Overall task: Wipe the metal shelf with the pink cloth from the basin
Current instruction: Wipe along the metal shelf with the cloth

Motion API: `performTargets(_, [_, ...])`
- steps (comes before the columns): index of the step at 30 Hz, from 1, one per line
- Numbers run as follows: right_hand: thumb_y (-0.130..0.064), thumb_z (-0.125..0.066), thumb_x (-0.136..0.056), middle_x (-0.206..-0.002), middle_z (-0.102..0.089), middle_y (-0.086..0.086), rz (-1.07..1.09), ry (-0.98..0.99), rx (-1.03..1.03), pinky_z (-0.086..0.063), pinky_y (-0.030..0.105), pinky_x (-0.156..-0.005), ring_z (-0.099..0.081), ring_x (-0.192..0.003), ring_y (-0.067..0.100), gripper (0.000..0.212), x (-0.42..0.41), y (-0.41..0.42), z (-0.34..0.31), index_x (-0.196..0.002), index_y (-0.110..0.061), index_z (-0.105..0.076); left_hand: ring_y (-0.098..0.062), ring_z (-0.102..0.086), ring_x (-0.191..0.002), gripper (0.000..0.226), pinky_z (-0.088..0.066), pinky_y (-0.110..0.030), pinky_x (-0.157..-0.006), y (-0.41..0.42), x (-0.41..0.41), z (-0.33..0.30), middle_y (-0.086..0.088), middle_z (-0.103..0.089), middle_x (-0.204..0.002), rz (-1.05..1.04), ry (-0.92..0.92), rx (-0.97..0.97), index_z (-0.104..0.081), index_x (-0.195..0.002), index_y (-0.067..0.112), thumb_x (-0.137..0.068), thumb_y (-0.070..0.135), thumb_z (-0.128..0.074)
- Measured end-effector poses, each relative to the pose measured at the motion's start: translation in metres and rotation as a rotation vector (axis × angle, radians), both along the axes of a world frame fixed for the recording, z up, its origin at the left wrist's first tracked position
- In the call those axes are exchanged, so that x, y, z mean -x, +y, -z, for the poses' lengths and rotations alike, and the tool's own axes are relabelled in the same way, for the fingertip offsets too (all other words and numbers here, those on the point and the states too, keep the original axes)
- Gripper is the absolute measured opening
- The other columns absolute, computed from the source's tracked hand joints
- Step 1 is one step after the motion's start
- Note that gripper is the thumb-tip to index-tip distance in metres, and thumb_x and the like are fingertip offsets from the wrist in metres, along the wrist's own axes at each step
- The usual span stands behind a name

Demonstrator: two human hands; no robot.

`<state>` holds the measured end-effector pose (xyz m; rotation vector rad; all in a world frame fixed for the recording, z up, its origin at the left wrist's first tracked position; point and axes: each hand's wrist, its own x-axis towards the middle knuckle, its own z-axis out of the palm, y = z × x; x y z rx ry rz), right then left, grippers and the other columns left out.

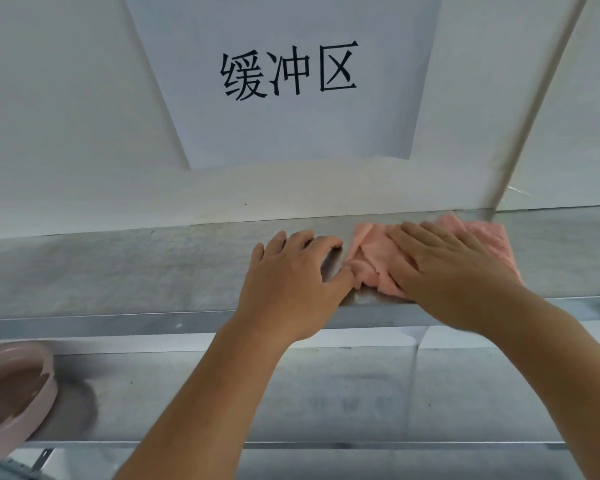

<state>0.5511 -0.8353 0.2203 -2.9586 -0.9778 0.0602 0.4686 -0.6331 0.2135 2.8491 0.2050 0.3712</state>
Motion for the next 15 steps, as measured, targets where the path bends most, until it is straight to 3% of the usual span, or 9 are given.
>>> performTargets(2, [-0.067, 0.032, -0.066, -0.177, 0.007, -0.004, 0.0, 0.017, 0.028, -0.003, 0.052, -0.13, 0.007, -0.163, 0.019, 0.115, 0.007, -0.004, -0.002, -0.167, -0.026, -0.004, -0.02, -0.037, -0.138, 0.058, -0.028, -0.048, -0.116, 0.002, 0.002, -0.003, 0.014, -0.05, -0.145, 0.016, 0.005, 0.005, -0.049, -0.138, 0.044, -0.091, 0.071, -0.031])
performTargets(7, [-0.057, 0.002, -0.089, -0.177, 0.001, -0.006, 0.078, 0.046, -0.041, 0.001, 0.049, -0.131, 0.002, -0.163, 0.016, 0.082, -0.008, 0.007, -0.005, -0.167, -0.032, -0.002, -0.018, -0.029, -0.147, 0.052, -0.022, -0.046, -0.122, 0.008, 0.009, -0.007, 0.014, -0.044, -0.153, 0.027, 0.034, 0.025, -0.047, -0.142, 0.043, -0.095, 0.065, -0.041])
performTargets(10, [-0.058, 0.009, -0.085, -0.177, 0.002, -0.003, 0.092, 0.012, -0.031, -0.001, 0.054, -0.131, 0.002, -0.163, 0.021, 0.088, 0.003, 0.019, -0.003, -0.167, -0.029, 0.0, -0.013, -0.025, -0.15, 0.052, -0.018, -0.037, -0.122, 0.019, 0.017, -0.009, 0.015, -0.039, -0.158, 0.041, 0.039, 0.045, -0.046, -0.146, 0.043, -0.097, 0.06, -0.043])
performTargets(12, [-0.059, 0.018, -0.074, -0.177, 0.002, -0.002, 0.055, 0.005, -0.034, -0.002, 0.057, -0.13, 0.001, -0.163, 0.023, 0.1, 0.027, 0.042, -0.003, -0.167, -0.027, 0.0, -0.011, -0.029, -0.147, 0.051, -0.022, -0.035, -0.12, 0.031, 0.021, -0.009, 0.015, -0.041, -0.157, 0.058, 0.024, 0.051, -0.048, -0.145, 0.041, -0.097, 0.058, -0.042])
performTargets(15, [-0.058, 0.02, -0.074, -0.177, -0.004, -0.006, 0.01, -0.02, -0.119, -0.001, 0.054, -0.131, -0.001, -0.163, 0.019, 0.101, 0.053, 0.075, 0.003, -0.167, -0.028, -0.006, -0.01, -0.033, -0.144, 0.048, -0.028, -0.036, -0.118, 0.05, 0.027, -0.01, 0.015, -0.044, -0.155, 0.079, 0.027, 0.049, -0.051, -0.143, 0.04, -0.098, 0.053, -0.041])
